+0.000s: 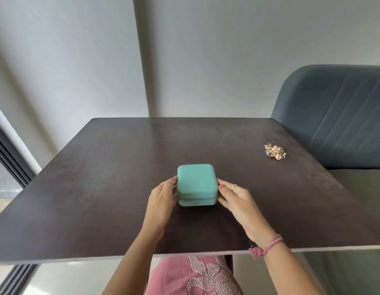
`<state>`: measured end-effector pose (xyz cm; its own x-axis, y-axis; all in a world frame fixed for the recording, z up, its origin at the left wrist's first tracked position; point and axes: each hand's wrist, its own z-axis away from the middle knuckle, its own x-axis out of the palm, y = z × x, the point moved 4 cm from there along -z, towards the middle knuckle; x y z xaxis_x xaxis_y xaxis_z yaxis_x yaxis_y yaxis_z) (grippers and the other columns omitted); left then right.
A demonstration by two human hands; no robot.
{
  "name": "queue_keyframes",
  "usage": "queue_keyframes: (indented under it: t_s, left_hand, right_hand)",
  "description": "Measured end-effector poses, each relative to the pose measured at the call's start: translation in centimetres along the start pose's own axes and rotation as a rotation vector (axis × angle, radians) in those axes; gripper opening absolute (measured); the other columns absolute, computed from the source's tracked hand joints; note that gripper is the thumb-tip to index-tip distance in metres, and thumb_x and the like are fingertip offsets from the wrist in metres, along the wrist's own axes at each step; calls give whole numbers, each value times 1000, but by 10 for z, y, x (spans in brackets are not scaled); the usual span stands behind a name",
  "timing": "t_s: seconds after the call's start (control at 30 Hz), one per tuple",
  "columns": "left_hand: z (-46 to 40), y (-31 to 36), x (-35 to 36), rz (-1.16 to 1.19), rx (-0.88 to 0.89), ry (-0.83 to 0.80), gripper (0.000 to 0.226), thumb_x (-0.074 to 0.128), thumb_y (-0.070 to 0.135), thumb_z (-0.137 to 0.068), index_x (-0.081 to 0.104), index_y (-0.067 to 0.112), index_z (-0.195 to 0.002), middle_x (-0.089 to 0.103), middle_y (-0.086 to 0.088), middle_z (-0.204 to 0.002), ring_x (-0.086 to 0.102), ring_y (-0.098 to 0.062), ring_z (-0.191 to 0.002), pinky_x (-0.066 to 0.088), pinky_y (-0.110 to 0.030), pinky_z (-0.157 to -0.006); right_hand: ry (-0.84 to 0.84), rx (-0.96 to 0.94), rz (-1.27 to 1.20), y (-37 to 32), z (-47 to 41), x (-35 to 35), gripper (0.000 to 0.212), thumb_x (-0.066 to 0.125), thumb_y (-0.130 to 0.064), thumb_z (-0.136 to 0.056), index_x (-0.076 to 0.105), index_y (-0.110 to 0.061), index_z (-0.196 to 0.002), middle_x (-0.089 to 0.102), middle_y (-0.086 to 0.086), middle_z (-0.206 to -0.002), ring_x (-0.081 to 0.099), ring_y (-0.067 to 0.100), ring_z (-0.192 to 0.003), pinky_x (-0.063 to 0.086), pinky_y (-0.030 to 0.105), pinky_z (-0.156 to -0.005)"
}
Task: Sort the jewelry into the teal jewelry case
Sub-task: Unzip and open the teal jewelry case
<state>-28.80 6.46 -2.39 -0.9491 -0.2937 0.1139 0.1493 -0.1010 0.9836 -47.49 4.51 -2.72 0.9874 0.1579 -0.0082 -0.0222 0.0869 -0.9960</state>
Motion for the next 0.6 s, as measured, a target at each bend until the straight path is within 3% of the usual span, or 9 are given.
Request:
queue_keyframes:
  t_s: [0.3,0.4,0.43,0.5,0.6]
  left_hand:
    - [2,-18,-3,-58,24,-28,36,36,20,-99,59,17,-126,65,6,-120,60,-8,-113,47,-32,-101]
    - [-6,-14,-7,-127,51,-76,34,46,23,-98,55,18,-130,62,6,-126,59,-5,-113,45,-31,-103]
    - [-9,-13,-9,-191,71,-107,43,53,26,-95,47,17,-137,55,7,-135,55,-4,-117,42,-29,-105]
    - [-17,-10,-10,-345,108,-236,83,67,40,-84,22,17,-150,34,12,-147,40,-5,-132,33,-27,-110]
    - [-29,-6,-6,-641,178,-432,130,80,60,-59,-4,22,-152,13,18,-150,14,1,-139,17,-23,-115]
  right_hand:
    - [21,37,-53,18,1,-2,31,45,-13,-101,58,-15,-129,66,-10,-118,62,-2,-107,49,16,-93]
    - [9,51,-47,19,-1,-6,30,47,-13,-100,60,-15,-127,66,-6,-120,62,1,-109,49,18,-94]
    - [0,55,-32,19,-2,-8,31,48,-13,-100,60,-16,-128,65,-4,-122,62,3,-111,49,21,-97]
    - [-9,54,-9,15,-8,-12,30,51,-15,-98,60,-18,-127,65,-3,-123,61,5,-113,47,28,-102]
    - [-6,22,46,1,-28,-17,31,54,-18,-97,57,-21,-128,62,-6,-126,58,5,-116,43,33,-107]
